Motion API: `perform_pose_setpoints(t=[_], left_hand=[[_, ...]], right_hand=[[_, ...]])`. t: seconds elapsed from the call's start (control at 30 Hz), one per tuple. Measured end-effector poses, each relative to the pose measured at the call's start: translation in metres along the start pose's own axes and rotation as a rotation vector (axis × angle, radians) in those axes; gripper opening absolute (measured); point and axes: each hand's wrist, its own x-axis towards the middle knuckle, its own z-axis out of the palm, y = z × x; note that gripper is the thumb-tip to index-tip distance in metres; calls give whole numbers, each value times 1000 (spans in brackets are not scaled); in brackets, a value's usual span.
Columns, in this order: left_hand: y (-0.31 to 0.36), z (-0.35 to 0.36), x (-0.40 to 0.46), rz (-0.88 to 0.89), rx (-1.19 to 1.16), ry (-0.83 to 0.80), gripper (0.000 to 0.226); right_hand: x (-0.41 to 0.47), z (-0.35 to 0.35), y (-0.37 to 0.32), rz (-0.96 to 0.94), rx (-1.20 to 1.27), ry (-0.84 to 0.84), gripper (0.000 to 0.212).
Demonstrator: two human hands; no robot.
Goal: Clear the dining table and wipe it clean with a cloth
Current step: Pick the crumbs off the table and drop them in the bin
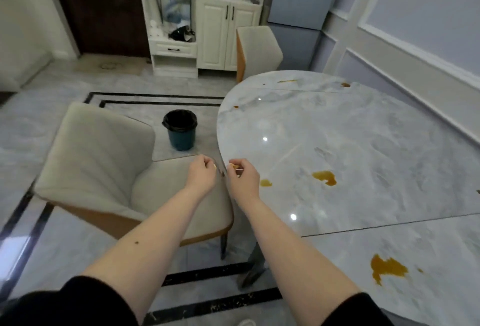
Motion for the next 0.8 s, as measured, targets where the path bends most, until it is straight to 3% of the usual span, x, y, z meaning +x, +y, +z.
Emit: perform_pose_setpoints(t=[0.33,0.8], left_hand=[[-50,-161,7,-69,-39,269,22],[-52,-284,94,-163,-62,518,24]], right_hand=[[-42,117,-102,-137,7,-281,17],[26,264,-196,-271,120,-459,12]])
